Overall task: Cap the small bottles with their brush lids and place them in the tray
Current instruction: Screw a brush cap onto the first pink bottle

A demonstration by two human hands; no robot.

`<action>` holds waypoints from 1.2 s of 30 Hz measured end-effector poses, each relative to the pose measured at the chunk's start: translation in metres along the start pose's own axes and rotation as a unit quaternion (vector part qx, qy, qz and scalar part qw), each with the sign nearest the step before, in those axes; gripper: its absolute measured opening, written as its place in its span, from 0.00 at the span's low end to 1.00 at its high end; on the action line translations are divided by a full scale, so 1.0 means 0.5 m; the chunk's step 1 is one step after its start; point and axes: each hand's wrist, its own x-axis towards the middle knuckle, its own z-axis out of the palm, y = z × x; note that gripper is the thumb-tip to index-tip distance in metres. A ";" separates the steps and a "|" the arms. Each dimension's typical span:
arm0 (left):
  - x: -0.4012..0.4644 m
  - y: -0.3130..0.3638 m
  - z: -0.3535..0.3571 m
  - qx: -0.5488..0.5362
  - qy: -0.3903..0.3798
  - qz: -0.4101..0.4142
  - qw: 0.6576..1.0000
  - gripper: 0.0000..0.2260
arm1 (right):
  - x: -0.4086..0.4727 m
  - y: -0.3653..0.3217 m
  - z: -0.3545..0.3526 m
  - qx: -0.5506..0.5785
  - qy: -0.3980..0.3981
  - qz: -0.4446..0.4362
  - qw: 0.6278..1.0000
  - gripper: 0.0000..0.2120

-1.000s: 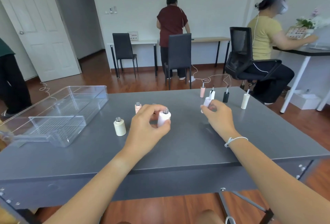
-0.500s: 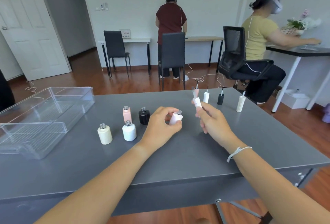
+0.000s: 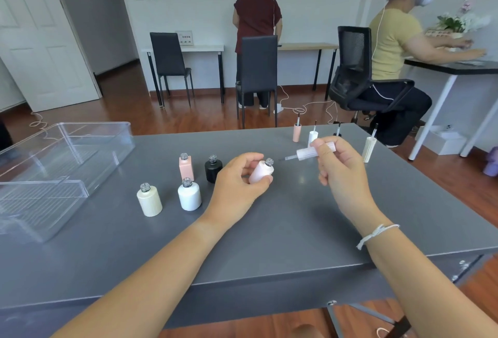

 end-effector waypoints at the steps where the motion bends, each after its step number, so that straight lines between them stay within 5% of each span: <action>1: -0.001 -0.001 0.001 0.007 0.002 0.007 1.000 0.15 | -0.003 0.001 0.004 -0.025 -0.004 -0.011 1.000 0.10; 9: -0.004 0.001 0.001 0.062 -0.006 0.062 0.996 0.15 | -0.009 -0.007 0.007 -0.031 -0.008 -0.031 0.999 0.10; 36: -0.009 0.004 0.003 0.094 -0.027 0.065 0.993 0.13 | -0.012 0.006 0.013 -0.095 -0.059 -0.066 0.992 0.10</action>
